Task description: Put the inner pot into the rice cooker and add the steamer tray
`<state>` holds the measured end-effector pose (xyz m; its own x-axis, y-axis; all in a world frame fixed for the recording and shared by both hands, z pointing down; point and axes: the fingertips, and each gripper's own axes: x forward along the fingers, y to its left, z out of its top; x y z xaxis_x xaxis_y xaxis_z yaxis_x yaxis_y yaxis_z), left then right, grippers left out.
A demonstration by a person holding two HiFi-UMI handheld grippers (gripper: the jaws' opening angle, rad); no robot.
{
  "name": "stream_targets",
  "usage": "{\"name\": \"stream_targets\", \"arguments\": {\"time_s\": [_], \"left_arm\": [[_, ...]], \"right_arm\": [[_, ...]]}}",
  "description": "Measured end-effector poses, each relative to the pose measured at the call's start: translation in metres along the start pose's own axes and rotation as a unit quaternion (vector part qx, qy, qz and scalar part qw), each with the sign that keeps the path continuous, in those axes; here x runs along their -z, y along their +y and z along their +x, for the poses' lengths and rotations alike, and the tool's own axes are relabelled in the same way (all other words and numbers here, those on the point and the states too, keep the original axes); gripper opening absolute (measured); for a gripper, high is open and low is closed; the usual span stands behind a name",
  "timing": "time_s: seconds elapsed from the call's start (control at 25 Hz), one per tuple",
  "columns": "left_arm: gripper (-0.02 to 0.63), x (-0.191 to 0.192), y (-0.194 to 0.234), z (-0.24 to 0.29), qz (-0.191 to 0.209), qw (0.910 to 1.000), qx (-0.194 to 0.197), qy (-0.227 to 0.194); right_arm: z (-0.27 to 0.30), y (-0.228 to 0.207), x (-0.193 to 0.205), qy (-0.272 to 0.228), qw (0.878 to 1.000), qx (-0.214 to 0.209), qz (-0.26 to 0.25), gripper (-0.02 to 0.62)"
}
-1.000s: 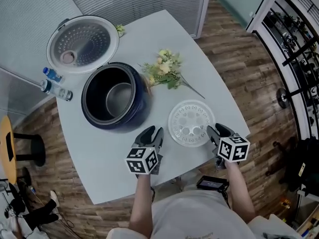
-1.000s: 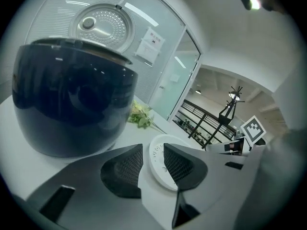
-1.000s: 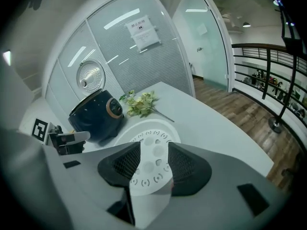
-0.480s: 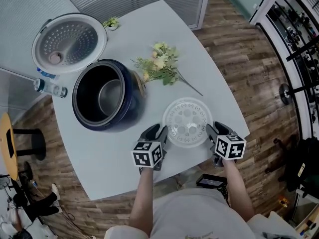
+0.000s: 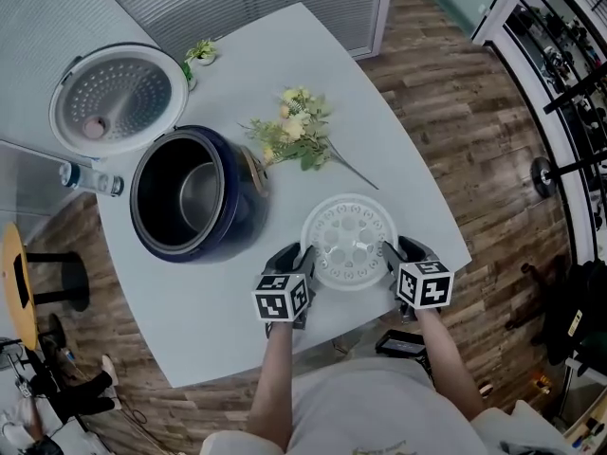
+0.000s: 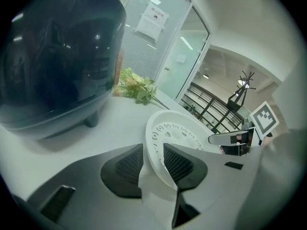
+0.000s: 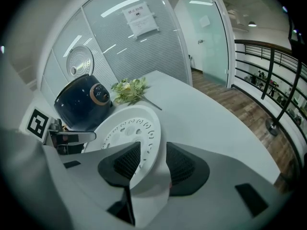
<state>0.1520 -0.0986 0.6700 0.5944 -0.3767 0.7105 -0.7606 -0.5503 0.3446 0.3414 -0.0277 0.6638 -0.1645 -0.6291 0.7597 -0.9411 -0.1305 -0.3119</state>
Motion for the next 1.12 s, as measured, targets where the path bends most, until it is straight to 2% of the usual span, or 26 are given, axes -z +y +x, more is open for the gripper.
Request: {"name": "stream_targets", "arguments": {"time_s": [0.16, 0.28, 0.32, 0.4, 0.44, 1.12], "left_arm": [[0.133, -0.002, 0.003, 0.005, 0.003, 1.0, -0.004, 0.003], [0.132, 0.0, 0.002, 0.009, 0.003, 1.0, 0.001, 0.009], [0.127, 0.0, 0.002, 0.01, 0.005, 0.9999, 0.002, 0.01], [0.106, -0.001, 0.001, 0.012, 0.009, 0.9999, 0.001, 0.012], [0.1, -0.001, 0.0, 0.012, 0.011, 0.9999, -0.001, 0.013], [0.089, -0.011, -0.002, -0.001, 0.0, 1.0, 0.002, 0.002]], "right_arm": [[0.003, -0.004, -0.001, 0.003, 1.0, 0.016, -0.019, 0.175], [0.005, -0.004, -0.001, 0.001, 1.0, 0.008, -0.016, 0.174], [0.006, -0.002, -0.002, 0.002, 1.0, 0.001, -0.016, 0.165], [0.007, 0.001, -0.002, 0.003, 1.0, -0.009, -0.013, 0.107], [0.007, 0.002, -0.002, 0.004, 1.0, -0.011, -0.011, 0.103], [-0.003, 0.009, -0.013, -0.009, 0.999, -0.031, -0.001, 0.092]]}}
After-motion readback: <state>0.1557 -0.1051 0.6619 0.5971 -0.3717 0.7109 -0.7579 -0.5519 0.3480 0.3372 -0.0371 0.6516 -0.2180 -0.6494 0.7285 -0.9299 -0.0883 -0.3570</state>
